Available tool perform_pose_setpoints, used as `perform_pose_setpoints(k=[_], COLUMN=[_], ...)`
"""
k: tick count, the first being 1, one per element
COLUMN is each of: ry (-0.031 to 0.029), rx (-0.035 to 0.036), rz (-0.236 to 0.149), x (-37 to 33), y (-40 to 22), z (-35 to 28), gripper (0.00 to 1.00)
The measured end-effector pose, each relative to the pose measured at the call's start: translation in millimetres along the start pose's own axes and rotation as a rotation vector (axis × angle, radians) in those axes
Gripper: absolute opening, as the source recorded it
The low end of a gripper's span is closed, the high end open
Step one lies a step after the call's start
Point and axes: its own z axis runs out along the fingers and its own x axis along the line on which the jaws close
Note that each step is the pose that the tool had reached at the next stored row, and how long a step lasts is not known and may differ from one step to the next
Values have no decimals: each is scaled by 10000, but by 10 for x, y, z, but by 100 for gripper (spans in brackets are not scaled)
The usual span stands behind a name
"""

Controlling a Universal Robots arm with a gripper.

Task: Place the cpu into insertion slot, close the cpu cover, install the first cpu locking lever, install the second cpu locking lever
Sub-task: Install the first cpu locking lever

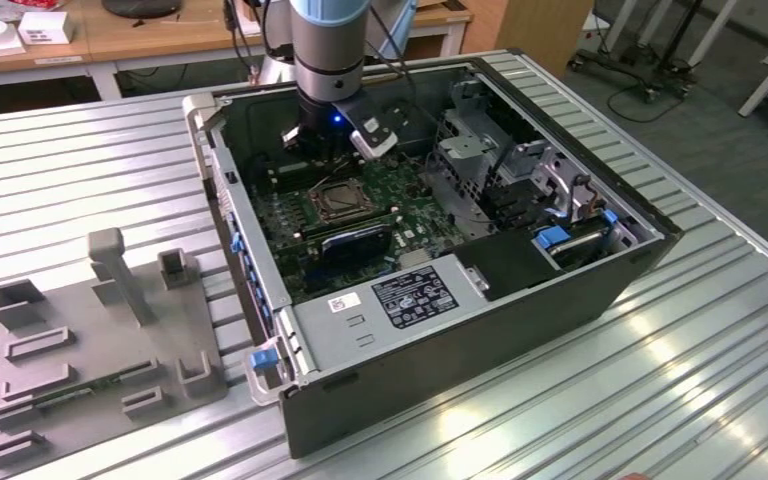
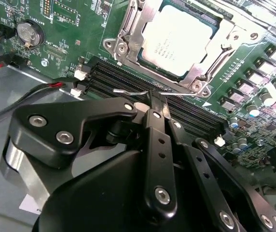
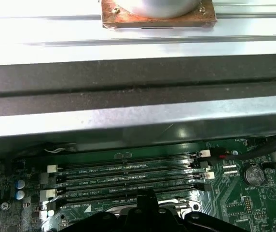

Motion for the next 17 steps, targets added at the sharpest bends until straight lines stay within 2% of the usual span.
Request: perform_pose_setpoints(k=[3,10,12,17], ry=[-15,-185,-197,-195], rx=[-2,-21,-62,-86], rz=[43,552,583,589], x=[1,1,2,2], y=[0,0,0,1], z=[0,-1,-1,-2], gripper=[11,11,11,11])
